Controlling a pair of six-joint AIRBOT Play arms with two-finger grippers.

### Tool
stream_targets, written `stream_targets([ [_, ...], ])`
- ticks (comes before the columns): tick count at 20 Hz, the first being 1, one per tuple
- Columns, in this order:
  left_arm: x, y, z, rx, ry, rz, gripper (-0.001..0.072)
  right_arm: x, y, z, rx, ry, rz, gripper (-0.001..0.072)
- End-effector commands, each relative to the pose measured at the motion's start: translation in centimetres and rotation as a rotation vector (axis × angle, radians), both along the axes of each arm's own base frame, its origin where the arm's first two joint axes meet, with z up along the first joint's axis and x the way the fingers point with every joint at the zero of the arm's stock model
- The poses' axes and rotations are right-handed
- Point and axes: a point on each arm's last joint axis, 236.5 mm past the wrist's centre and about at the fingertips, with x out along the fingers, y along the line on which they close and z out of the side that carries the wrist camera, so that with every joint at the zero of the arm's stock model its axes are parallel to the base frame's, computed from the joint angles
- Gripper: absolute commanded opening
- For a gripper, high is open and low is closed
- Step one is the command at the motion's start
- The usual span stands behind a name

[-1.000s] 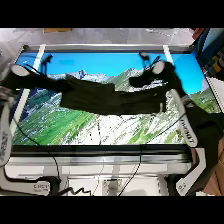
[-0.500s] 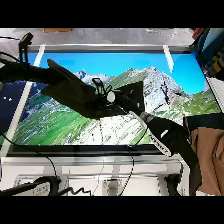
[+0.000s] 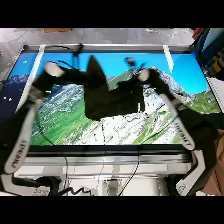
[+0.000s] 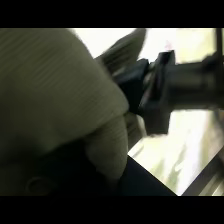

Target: Fold the clothes and pants, and hang the long-sleeved shirts on hangers.

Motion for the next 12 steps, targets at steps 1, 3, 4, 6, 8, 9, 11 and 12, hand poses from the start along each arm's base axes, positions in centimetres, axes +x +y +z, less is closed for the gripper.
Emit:
stream_targets([
  [1, 0.7, -9.6, -2.4, -0.147, -0.033, 0.098, 0.0022, 0.4, -11.6, 4.3, -0.017, 0.000, -0.176, 0.0043],
  [3, -0.1, -13.2, -4.1, -0.184, -0.028, 0.133, 0.0036, 0.0, -16.0, 5.9, -0.020, -0.006, -0.247, 0.0043],
  [4, -0.8, -14.4, -4.6, -0.183, -0.035, 0.132, 0.0180, -0.3, -17.8, 6.2, -0.022, 0.001, -0.276, 0.0043],
  [6, -2.2, -16.0, -4.8, -0.176, -0.046, 0.103, 0.0720, -0.8, -20.7, 5.7, -0.032, 0.029, -0.319, 0.0043],
  [8, -2.5, -16.1, -4.3, -0.161, -0.090, 0.080, 0.0712, -1.3, -23.1, 4.7, -0.064, 0.046, -0.332, 0.0043],
  [9, -2.0, -15.7, -3.9, -0.156, -0.111, 0.081, 0.0713, -1.7, -23.9, 4.1, -0.077, 0.055, -0.323, 0.0042],
  [11, -0.7, -14.1, -2.8, -0.164, -0.127, 0.109, 0.0713, -3.0, -25.0, 2.2, -0.093, 0.099, -0.285, 0.0041],
  [12, 0.0, -13.2, -2.2, -0.168, -0.132, 0.123, 0.0712, -4.0, -24.5, 0.9, -0.079, 0.127, -0.214, 0.0041],
])
